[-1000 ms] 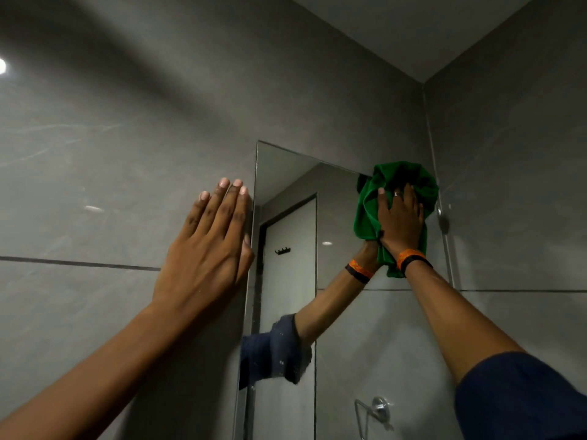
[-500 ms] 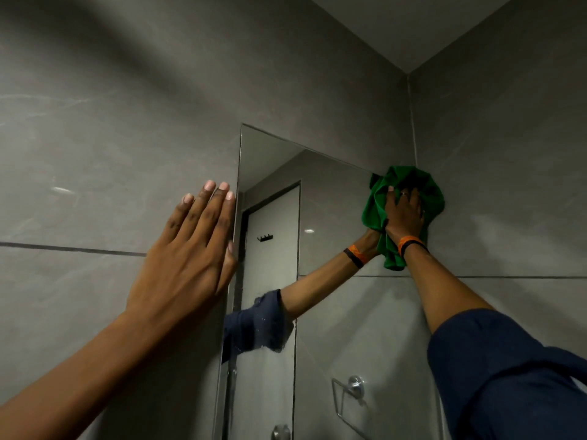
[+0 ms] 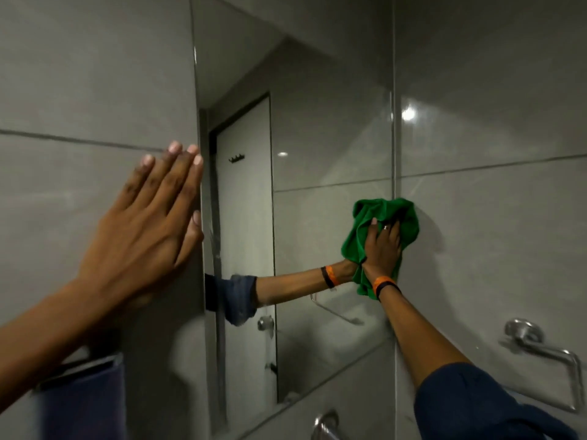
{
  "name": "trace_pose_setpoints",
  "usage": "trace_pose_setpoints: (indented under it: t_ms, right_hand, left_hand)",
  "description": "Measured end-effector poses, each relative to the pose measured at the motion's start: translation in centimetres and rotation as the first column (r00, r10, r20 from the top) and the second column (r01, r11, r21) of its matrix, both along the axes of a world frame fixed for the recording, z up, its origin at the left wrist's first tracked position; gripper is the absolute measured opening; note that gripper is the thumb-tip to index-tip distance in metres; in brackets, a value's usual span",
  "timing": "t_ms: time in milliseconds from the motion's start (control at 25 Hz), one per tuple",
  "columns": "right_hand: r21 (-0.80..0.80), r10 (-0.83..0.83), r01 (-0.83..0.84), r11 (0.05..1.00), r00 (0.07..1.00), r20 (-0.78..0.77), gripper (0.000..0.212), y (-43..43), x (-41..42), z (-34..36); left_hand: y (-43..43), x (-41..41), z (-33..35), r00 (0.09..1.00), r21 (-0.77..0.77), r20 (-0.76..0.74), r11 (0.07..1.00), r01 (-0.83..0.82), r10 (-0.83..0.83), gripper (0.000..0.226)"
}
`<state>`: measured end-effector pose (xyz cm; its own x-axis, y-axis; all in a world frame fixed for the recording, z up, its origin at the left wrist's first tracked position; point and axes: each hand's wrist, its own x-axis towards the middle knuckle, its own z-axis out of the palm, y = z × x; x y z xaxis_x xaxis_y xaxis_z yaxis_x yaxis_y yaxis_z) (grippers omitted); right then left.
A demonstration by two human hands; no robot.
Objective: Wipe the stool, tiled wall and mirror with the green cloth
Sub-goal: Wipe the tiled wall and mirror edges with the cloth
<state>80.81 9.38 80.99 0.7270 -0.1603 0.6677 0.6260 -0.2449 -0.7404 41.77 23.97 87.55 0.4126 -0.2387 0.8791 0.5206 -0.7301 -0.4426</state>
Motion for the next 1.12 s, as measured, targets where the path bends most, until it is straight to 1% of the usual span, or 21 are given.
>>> trace_pose_setpoints:
  t_ms: [120, 240, 280, 320, 360, 400, 440, 480, 520, 560, 600, 680, 720, 800, 840, 880, 920, 960, 1000, 1120]
  right_hand:
    - [0.081, 0.022, -0.017, 0.997, 0.998, -0.054, 0.058, 0.1, -1.0, -6.1]
    - [0.108, 0.072, -0.055, 0.993, 0.984, -0.16, 0.057, 0.1, -2.2, -9.9]
    - [0.094, 0.076, -0.058, 0.994, 0.976, -0.202, 0.058, 0.1, -2.8, -10.7]
    - [0.013, 0.061, -0.06, 0.998, 0.969, -0.238, 0.065, -0.1, -3.1, -11.9]
    - [-0.125, 0.03, -0.058, 0.99, 0.976, -0.215, 0.086, -0.4, -3.0, -13.2]
    - [-0.324, -0.005, -0.051, 0.945, 0.986, -0.167, 0.111, -0.7, -2.8, -14.3]
    - [-0.463, -0.02, -0.047, 0.885, 0.99, -0.139, 0.121, -0.9, -2.5, -15.1]
    - [-0.495, -0.029, -0.054, 0.867, 0.987, -0.159, 0.11, -1.1, -2.4, -15.8]
    - [-0.461, -0.013, -0.075, 0.884, 0.983, -0.184, 0.084, -0.7, -2.1, -16.2]
    - [-0.404, -0.012, -0.08, 0.911, 0.975, -0.222, 0.067, -0.4, -2.3, -16.4]
    - [-0.326, -0.02, -0.076, 0.942, 0.96, -0.279, 0.061, 0.1, -2.7, -16.4]
    - [-0.089, -0.026, -0.013, 0.996, 0.901, -0.432, 0.052, 0.4, -3.8, -16.2]
    - [-0.034, -0.014, -0.002, 0.999, 0.879, -0.476, 0.05, 0.6, -4.6, -16.3]
    - [-0.084, 0.008, -0.055, 0.995, 0.876, -0.482, 0.05, 1.1, -6.1, -17.4]
    - [-0.088, -0.011, -0.034, 0.996, 0.883, -0.469, 0.049, 1.6, -7.4, -17.7]
    - [-0.031, -0.009, -0.006, 1.0, 0.891, -0.455, 0.049, 2.1, -8.9, -18.2]
    - [-0.01, -0.031, 0.029, 1.0, 0.913, -0.407, 0.05, 2.6, -10.5, -18.9]
    - [-0.018, -0.056, 0.053, 0.998, 0.943, -0.328, 0.053, 3.2, -12.5, -19.4]
    - [-0.028, -0.06, 0.055, 0.998, 0.968, -0.242, 0.058, 4.0, -14.8, -20.0]
    - [-0.154, -0.035, 0.03, 0.988, 0.999, -0.025, 0.073, 6.0, -20.4, -21.3]
  left_hand:
    - [0.5, 0.1, -0.4, 1.0, 0.017, 0.005, 1.0, 0.01, -0.01, 0.064]
    - [0.9, 0.4, -0.4, 1.0, 0.024, 0.0, 1.0, 0.011, -0.011, 0.065]
    - [0.9, 0.4, -0.4, 1.0, 0.023, -0.003, 1.0, 0.012, -0.012, 0.065]
    - [0.9, 0.5, -0.5, 1.0, 0.022, -0.002, 1.0, 0.016, -0.016, 0.065]
    - [0.9, 0.5, -0.5, 1.0, 0.021, 0.003, 1.0, 0.019, -0.019, 0.065]
    - [0.8, 0.5, -0.6, 1.0, 0.019, 0.008, 1.0, 0.019, -0.019, 0.065]
    - [0.8, 0.5, -0.6, 1.0, 0.016, 0.006, 1.0, 0.019, -0.019, 0.065]
    - [0.7, 0.4, -0.7, 1.0, 0.012, 0.005, 1.0, 0.018, -0.018, 0.065]
    - [0.5, 0.3, -0.6, 1.0, 0.006, 0.004, 1.0, 0.019, -0.019, 0.065]
    - [0.4, 0.3, -0.6, 1.0, -0.004, 0.005, 1.0, 0.023, -0.023, 0.065]
    - [0.2, 0.2, -0.6, 1.0, -0.013, 0.006, 1.0, 0.027, -0.027, 0.065]
    - [-0.1, 0.3, -0.7, 0.999, -0.036, 0.004, 0.999, 0.038, -0.038, 0.066]
    - [-0.2, 0.2, -0.8, 0.999, -0.048, 0.006, 0.998, 0.041, -0.041, 0.066]
    - [-0.3, 0.4, -1.0, 0.999, -0.068, 0.001, 0.996, 0.05, -0.05, 0.066]
    - [-0.4, 0.2, -0.9, 0.999, -0.077, 0.005, 0.996, 0.048, -0.048, 0.066]
    - [-0.5, 0.2, -0.9, 0.999, -0.083, 0.003, 0.995, 0.048, -0.048, 0.066]
    - [-0.6, 0.5, -0.9, 0.999, -0.09, -0.002, 0.995, 0.049, -0.05, 0.066]
    - [-0.8, 0.3, -0.8, 0.999, -0.096, -0.001, 0.994, 0.045, -0.045, 0.067]
    - [-0.9, 0.1, -0.8, 0.999, -0.104, -0.004, 0.994, 0.041, -0.041, 0.067]
    - [-0.9, -0.7, -1.0, 0.998, -0.103, -0.029, 0.994, 0.046, -0.049, 0.066]
